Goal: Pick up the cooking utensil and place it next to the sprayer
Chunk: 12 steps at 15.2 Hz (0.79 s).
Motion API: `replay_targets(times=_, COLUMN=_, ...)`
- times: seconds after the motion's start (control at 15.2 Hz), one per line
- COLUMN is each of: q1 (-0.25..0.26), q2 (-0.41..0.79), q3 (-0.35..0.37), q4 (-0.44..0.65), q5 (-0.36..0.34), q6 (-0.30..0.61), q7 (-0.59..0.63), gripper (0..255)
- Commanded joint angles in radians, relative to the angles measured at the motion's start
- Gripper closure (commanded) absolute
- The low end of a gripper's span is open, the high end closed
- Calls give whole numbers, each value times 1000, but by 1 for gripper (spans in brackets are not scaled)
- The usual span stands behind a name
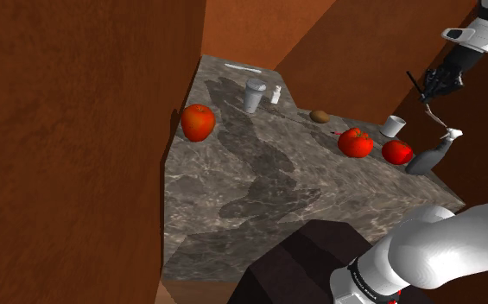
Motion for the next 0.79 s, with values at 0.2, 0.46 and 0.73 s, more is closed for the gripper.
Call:
replay_targets(times=0.2, q1=-11, q2=-23, q3=-13, q4=-65, q5=-18, q6=49, q7=-13, gripper=255)
replay_targets(times=0.46, q1=-22, q2=-50, q3=-8, q4=-140, q5=-32, q6=101, q7=-2, gripper=255)
replay_targets(times=0.73, q1=-31, q2=-72, q3=-8, q4=-211, q5=-45, q6=151, q7=7, gripper=255)
